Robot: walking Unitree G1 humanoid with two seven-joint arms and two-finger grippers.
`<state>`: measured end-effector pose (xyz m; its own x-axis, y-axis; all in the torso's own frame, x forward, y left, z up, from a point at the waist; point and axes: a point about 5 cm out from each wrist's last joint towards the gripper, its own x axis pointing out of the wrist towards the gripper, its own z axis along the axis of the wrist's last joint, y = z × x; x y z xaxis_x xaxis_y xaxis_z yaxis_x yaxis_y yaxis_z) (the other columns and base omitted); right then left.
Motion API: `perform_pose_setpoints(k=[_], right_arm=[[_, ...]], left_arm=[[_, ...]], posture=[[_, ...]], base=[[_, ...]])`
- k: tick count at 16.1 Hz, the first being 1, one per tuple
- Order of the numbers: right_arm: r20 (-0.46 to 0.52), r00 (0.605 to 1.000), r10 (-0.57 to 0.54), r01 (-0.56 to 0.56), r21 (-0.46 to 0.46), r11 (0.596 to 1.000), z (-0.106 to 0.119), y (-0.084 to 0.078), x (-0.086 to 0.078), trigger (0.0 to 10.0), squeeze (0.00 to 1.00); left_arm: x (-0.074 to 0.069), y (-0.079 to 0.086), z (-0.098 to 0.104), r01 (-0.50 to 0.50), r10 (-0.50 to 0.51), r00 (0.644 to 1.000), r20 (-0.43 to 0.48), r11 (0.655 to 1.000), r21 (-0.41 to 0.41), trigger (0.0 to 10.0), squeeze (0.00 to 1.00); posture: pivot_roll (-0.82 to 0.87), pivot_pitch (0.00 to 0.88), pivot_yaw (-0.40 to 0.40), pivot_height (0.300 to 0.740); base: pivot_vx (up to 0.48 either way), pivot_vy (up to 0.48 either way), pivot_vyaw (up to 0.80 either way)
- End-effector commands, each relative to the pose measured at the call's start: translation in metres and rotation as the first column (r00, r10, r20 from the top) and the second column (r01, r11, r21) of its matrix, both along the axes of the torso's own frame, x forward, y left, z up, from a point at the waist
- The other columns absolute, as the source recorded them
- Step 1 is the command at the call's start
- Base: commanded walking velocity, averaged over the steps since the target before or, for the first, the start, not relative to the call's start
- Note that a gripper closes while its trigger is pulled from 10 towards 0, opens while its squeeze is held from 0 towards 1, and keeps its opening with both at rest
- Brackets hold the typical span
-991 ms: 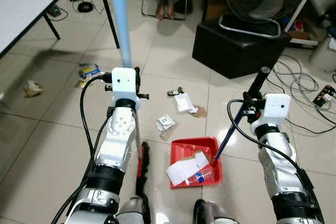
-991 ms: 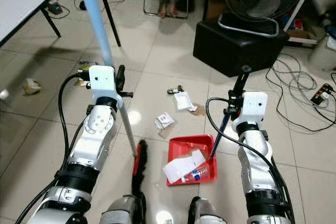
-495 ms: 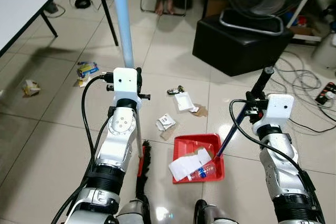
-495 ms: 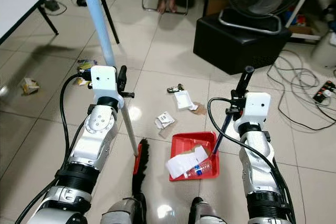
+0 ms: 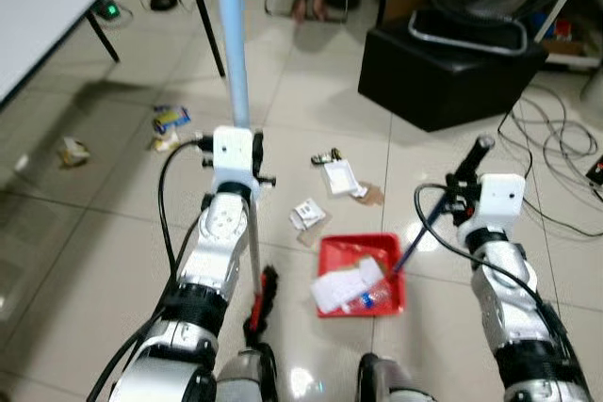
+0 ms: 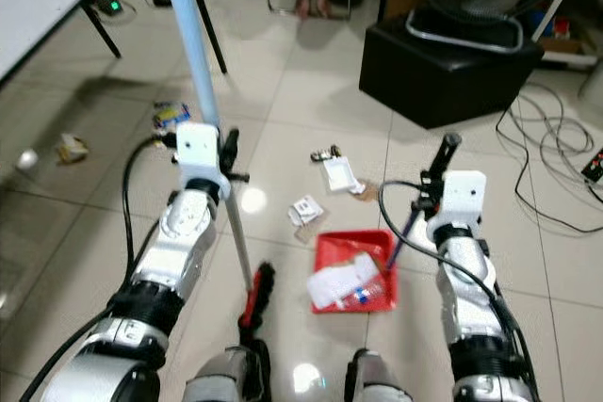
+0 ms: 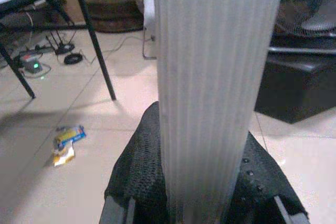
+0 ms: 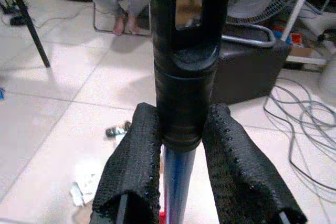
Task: Sweep floor
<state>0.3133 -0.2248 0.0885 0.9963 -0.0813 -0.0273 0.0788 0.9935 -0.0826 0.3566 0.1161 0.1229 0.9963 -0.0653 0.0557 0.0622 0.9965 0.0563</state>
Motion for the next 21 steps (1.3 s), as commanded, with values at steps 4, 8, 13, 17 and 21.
perform_pose_setpoints(k=[4,8,13,17,21], right_arm=[[0.068,0.997,-0.032,0.034,-0.028,0.999,0.018,-0.013,0.014,10.0,0.0],[0.076,0.997,-0.033,0.034,-0.013,0.999,0.013,-0.008,0.014,10.0,0.0],[0.078,0.996,-0.043,0.043,0.0,0.999,0.009,-0.008,0.013,10.0,0.0],[0.08,0.996,-0.045,0.045,0.004,0.999,0.006,-0.007,0.012,10.0,0.0],[0.082,0.996,-0.042,0.041,0.007,0.999,0.005,-0.006,0.013,10.0,0.0]], left_arm=[[0.006,0.001,-0.017,-0.014,0.004,0.993,-0.12,0.997,-0.078,10.0,0.0],[0.012,-0.005,-0.011,0.007,-0.013,0.994,-0.105,0.999,-0.054,10.0,0.0],[0.014,-0.004,-0.011,0.017,-0.021,0.995,-0.1,0.999,-0.044,10.0,0.0],[0.015,-0.003,-0.011,0.015,-0.019,0.995,-0.097,0.999,-0.042,10.0,0.0],[0.015,-0.003,-0.011,0.013,-0.017,0.995,-0.095,0.999,-0.04,10.0,0.0]], posture=[[-0.1,0.249,0.07,0.74],[-0.1,0.252,0.083,0.74],[-0.1,0.244,0.093,0.74],[-0.1,0.237,0.094,0.74],[-0.1,0.233,0.095,0.74]], base=[[0.0,0.0,0.0],[0.139,0.0,0.0],[0.291,0.0,0.0],[0.295,0.0,0.0],[0.296,0.0,0.0]])
